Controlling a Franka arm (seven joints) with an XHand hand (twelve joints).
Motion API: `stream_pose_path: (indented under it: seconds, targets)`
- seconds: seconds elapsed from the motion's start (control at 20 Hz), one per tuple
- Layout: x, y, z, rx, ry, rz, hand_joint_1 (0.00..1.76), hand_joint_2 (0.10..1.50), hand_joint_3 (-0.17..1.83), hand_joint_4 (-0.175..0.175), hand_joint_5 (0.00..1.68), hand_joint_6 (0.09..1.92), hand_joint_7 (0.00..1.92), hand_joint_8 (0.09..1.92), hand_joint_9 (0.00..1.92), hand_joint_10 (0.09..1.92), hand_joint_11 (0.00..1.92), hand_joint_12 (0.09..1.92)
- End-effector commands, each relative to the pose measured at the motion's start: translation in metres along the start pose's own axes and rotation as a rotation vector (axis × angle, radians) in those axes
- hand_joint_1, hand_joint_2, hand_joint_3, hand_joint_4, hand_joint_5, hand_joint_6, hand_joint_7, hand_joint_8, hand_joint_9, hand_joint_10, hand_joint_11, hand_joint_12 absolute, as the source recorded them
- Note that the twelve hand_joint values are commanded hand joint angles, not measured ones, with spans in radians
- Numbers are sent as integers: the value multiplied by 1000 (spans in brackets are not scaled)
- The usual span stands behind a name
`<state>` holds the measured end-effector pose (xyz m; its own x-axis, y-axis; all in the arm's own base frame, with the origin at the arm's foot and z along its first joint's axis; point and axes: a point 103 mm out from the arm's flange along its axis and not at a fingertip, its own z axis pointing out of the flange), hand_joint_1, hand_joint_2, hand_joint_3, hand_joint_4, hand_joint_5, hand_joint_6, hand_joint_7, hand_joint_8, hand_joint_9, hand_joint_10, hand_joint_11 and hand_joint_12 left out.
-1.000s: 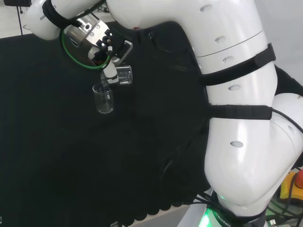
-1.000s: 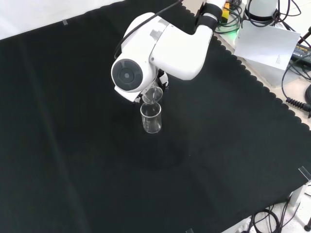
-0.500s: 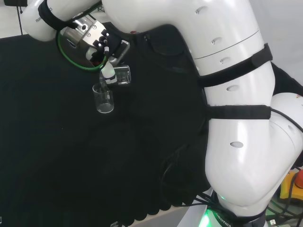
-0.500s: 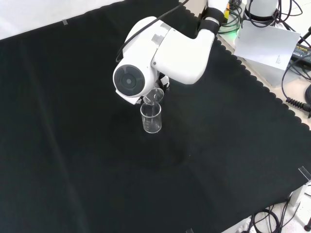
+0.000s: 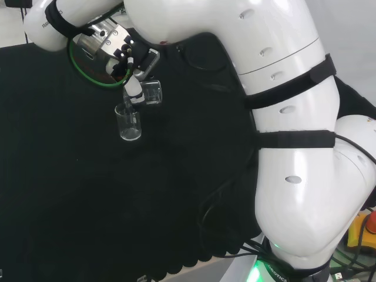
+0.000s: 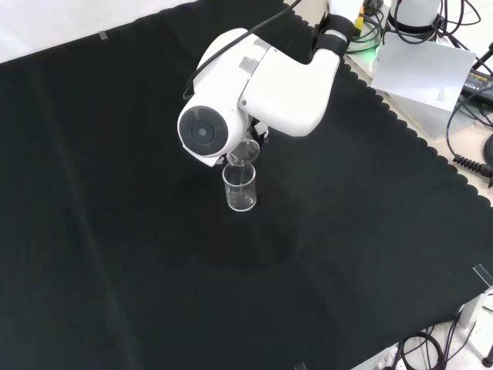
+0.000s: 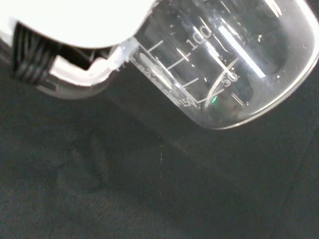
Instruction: Pour the water from the handheld beaker into the one on the table.
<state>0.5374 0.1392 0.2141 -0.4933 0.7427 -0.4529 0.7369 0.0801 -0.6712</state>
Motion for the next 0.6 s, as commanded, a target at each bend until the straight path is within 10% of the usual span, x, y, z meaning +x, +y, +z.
stream_pose_path:
  seconds: [0.05, 0.6]
  targets:
    - [1, 0, -1, 15, -6, -2, 1148, 607, 708, 175, 1342, 573, 1686, 87, 1581, 87, 1191, 838]
    - [4, 1, -3, 36, -23, 2, 1148, 608, 708, 175, 1338, 580, 1685, 87, 1581, 87, 1191, 838]
